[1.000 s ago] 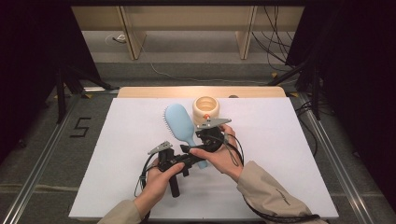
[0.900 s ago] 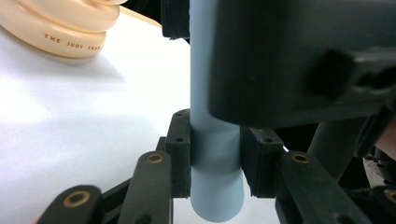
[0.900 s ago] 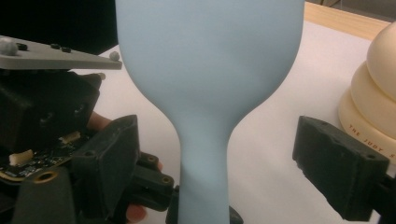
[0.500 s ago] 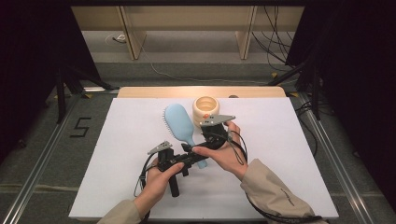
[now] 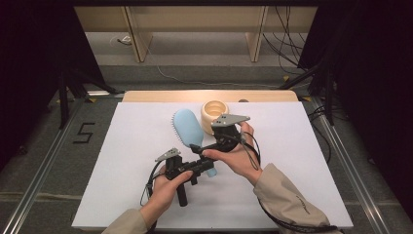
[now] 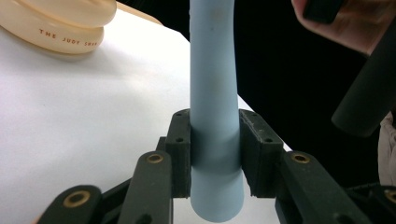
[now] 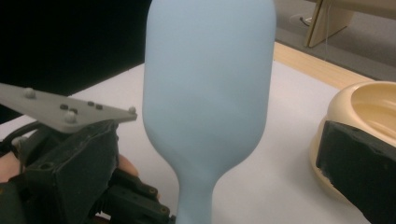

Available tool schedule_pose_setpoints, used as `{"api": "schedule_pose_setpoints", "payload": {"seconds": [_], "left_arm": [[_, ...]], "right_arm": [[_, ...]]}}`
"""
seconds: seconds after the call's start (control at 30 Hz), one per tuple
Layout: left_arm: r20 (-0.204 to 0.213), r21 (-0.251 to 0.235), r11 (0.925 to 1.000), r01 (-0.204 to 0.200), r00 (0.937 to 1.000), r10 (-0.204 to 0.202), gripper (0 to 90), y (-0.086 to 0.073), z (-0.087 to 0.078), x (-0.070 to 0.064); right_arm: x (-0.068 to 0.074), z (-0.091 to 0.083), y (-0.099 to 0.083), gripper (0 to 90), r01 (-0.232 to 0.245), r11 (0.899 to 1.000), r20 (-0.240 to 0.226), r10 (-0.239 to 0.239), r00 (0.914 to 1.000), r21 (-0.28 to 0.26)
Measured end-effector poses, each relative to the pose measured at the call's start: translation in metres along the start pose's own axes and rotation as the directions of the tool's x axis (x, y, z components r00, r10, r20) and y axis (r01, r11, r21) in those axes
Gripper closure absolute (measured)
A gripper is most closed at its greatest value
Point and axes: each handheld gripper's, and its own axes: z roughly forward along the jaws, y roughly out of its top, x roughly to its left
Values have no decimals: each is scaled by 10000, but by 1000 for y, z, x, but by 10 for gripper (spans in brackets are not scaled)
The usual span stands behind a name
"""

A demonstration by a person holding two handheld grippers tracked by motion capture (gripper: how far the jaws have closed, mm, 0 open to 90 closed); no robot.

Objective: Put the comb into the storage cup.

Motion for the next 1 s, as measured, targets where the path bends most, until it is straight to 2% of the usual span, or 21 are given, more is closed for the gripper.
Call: {"api": "schedule_pose_setpoints", "payload": {"seconds": [0.23,0.67,1.0], "left_arm": [[81,25,10000,-58,10000,57,664,0,0,0],[106,53,9999,-121,9999,121,664,1,0,-1],[57,12,9999,-144,9999,144,664,1,0,0]], "right_arm": [[-1,1,18,2,-62,9999,-123,60,9999,-136],[2,22,50,2,158,9999,-102,-157,9998,41],[2,42,57,3,-70,9990,100,66,9999,449]]}}
